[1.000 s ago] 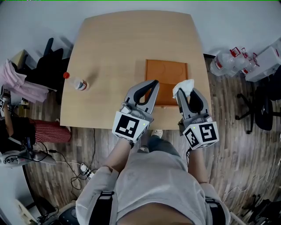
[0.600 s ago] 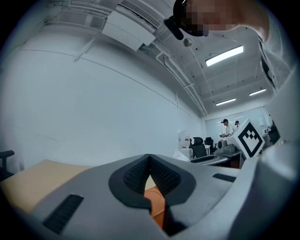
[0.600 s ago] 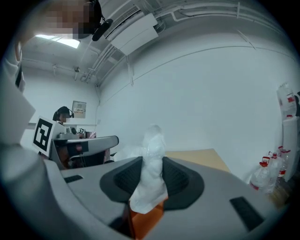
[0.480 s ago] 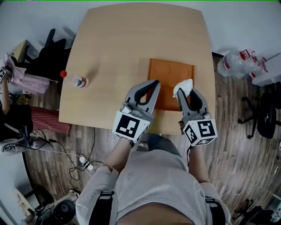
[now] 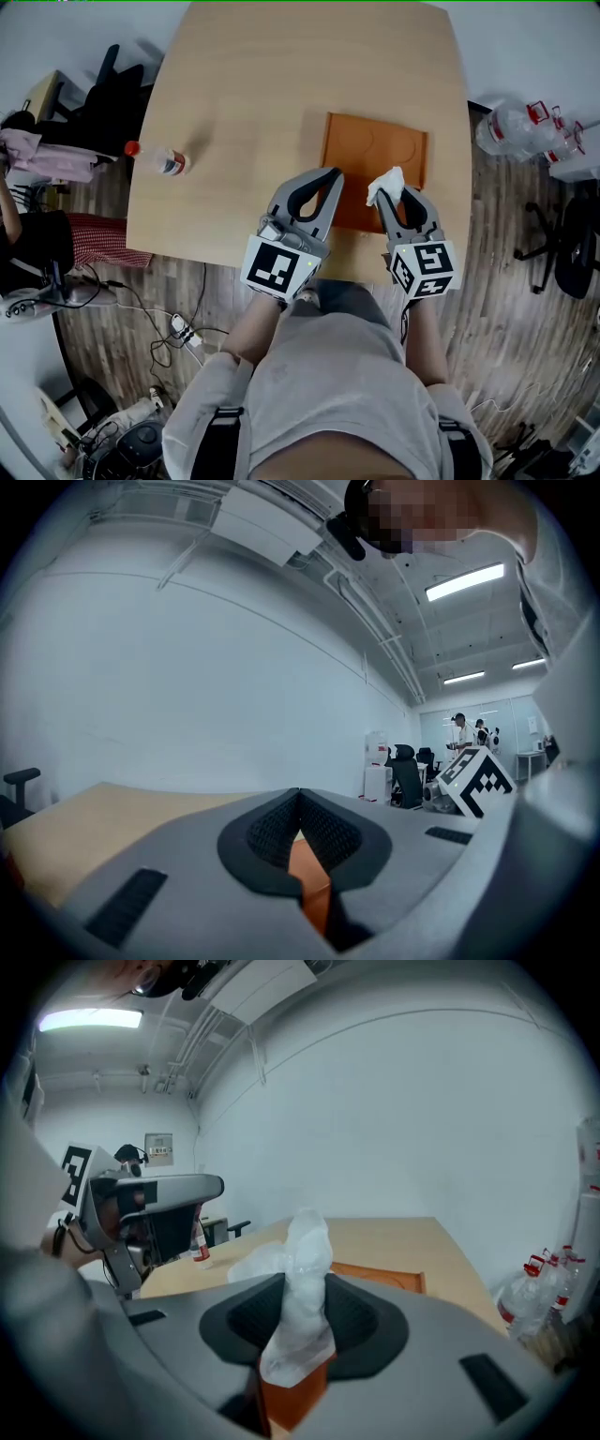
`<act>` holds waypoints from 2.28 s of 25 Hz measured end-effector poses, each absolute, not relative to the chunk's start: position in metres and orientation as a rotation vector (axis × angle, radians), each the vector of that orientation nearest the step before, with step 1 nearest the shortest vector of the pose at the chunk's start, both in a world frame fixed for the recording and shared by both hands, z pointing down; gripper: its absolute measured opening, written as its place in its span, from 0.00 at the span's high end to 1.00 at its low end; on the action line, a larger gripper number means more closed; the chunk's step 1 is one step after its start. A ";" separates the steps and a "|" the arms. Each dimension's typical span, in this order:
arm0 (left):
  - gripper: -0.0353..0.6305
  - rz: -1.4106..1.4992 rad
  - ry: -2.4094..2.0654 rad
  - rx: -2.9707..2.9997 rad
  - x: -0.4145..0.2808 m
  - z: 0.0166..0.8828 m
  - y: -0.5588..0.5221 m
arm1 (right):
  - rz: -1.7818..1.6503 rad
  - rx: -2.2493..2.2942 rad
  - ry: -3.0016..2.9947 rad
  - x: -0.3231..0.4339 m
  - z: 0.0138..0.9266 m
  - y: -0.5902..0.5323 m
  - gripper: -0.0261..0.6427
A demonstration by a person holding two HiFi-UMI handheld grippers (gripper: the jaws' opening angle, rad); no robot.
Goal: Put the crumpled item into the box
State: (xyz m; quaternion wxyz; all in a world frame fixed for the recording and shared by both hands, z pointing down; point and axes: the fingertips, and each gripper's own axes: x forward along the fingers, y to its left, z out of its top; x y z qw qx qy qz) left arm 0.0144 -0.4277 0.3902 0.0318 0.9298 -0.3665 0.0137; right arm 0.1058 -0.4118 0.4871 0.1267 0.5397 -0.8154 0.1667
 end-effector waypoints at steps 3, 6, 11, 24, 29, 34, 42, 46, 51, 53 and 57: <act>0.93 0.057 -1.137 2.851 0.009 0.395 -0.430 | 0.495 1.496 -2.337 0.098 0.504 -0.412 0.77; 0.93 0.052 -1.148 2.840 0.007 0.395 -0.432 | 0.511 1.409 -2.309 0.092 0.519 -0.411 0.77; 0.93 0.048 -1.172 2.822 0.002 0.397 -0.436 | 0.526 1.280 -2.232 0.084 0.545 -0.412 0.77; 0.93 0.041 -1.256 2.766 -0.023 0.401 -0.450 | 0.571 0.962 -2.049 0.061 0.599 -0.412 0.76; 0.93 0.056 -1.302 2.727 -0.038 0.406 -0.452 | 0.582 0.893 -1.979 0.058 0.617 -0.412 0.76; 0.93 0.065 -1.327 2.713 -0.045 0.410 -0.452 | 0.586 0.866 -1.939 0.059 0.627 -0.411 0.76; 0.93 0.070 -1.353 2.698 -0.048 0.411 -0.449 | 0.597 0.832 -1.914 0.059 0.637 -0.409 0.75; 0.93 0.076 -1.369 2.690 -0.051 0.412 -0.445 | 0.608 0.831 -1.904 0.061 0.640 -0.408 0.74; 0.93 0.079 -1.388 2.684 -0.055 0.410 -0.439 | 0.600 0.841 -1.907 0.060 0.640 -0.409 0.73; 0.93 0.079 -1.394 2.686 -0.057 0.409 -0.437 | 0.593 0.853 -1.911 0.060 0.639 -0.409 0.73; 0.93 0.078 -1.391 2.703 -0.058 0.405 -0.430 | 0.589 0.894 -1.927 0.061 0.632 -0.408 0.72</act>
